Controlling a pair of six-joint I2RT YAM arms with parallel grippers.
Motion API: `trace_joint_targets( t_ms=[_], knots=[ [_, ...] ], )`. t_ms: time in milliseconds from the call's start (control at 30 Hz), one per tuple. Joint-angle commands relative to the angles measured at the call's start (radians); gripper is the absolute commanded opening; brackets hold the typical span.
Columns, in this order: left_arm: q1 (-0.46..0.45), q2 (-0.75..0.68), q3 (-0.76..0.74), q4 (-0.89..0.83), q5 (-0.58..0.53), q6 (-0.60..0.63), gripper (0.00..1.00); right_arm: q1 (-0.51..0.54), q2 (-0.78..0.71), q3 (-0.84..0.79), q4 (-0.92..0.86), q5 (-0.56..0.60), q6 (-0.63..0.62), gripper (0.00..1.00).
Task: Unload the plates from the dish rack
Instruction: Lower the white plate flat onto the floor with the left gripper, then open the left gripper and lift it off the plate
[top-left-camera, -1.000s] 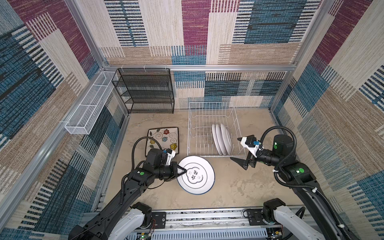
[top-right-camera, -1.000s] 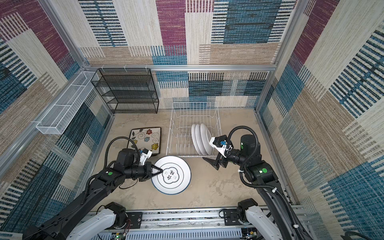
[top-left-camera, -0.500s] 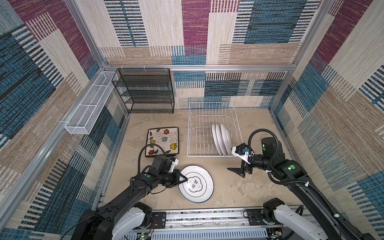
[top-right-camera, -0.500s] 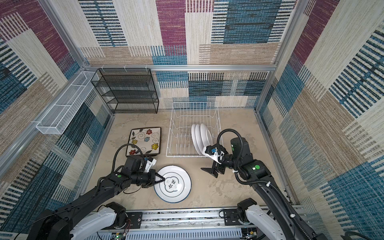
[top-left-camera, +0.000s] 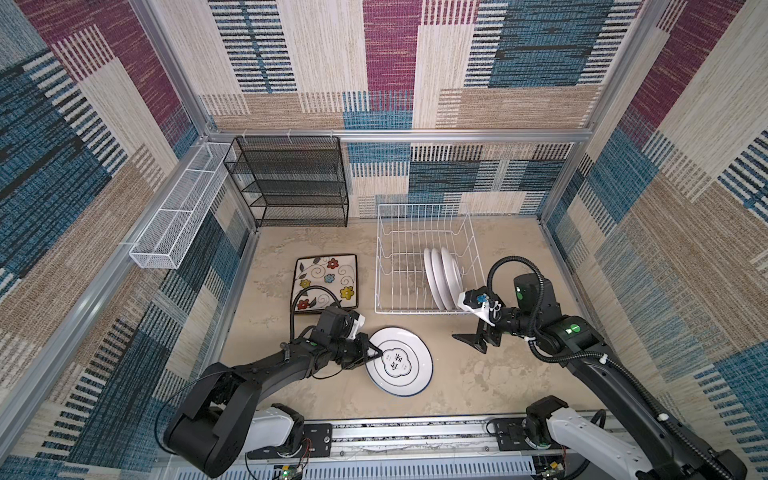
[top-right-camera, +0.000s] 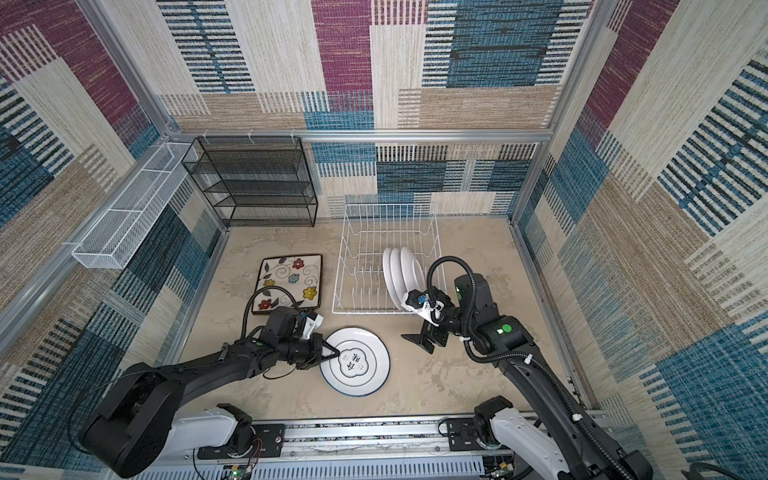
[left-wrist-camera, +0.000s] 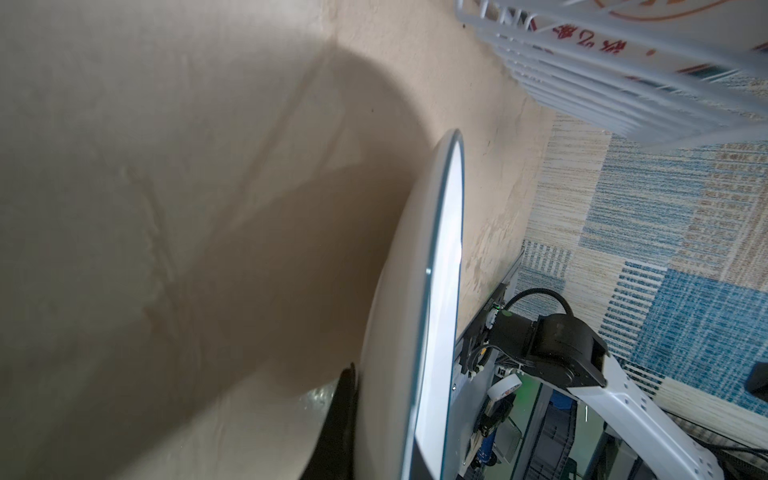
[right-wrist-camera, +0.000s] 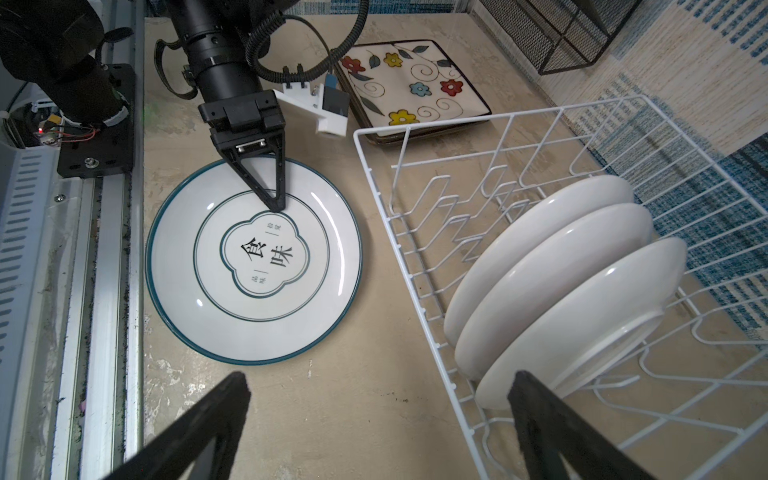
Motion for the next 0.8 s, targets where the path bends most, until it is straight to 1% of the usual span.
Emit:
trace_joint_targets(
  t_ms=[0, 67, 333, 467, 633, 767],
  knots=[
    [-0.003, 0.046, 0.021, 0.093, 0.030, -0.006, 0.00, 0.001, 0.008, -0.007, 0.054, 0.018, 0.015, 1.00],
    [-0.005, 0.077, 0.028, 0.105, 0.030, -0.008, 0.03, 0.003, 0.015, -0.012, 0.064, 0.025, 0.023, 1.00],
    [-0.004, 0.158, 0.058, 0.066, 0.040, 0.017, 0.27, 0.004, 0.055, 0.005, 0.089, 0.038, 0.035, 1.00],
    [-0.004, 0.155, 0.067, 0.014, 0.027, 0.032, 0.38, 0.005, 0.071, 0.012, 0.091, 0.033, 0.043, 1.00],
    [-0.005, 0.117, 0.074, -0.060, -0.010, 0.047, 0.60, 0.005, 0.067, 0.004, 0.102, 0.036, 0.043, 1.00],
    [-0.004, 0.086, 0.099, -0.154, -0.066, 0.072, 0.69, 0.004, 0.066, 0.002, 0.107, 0.041, 0.046, 1.00]
  ],
)
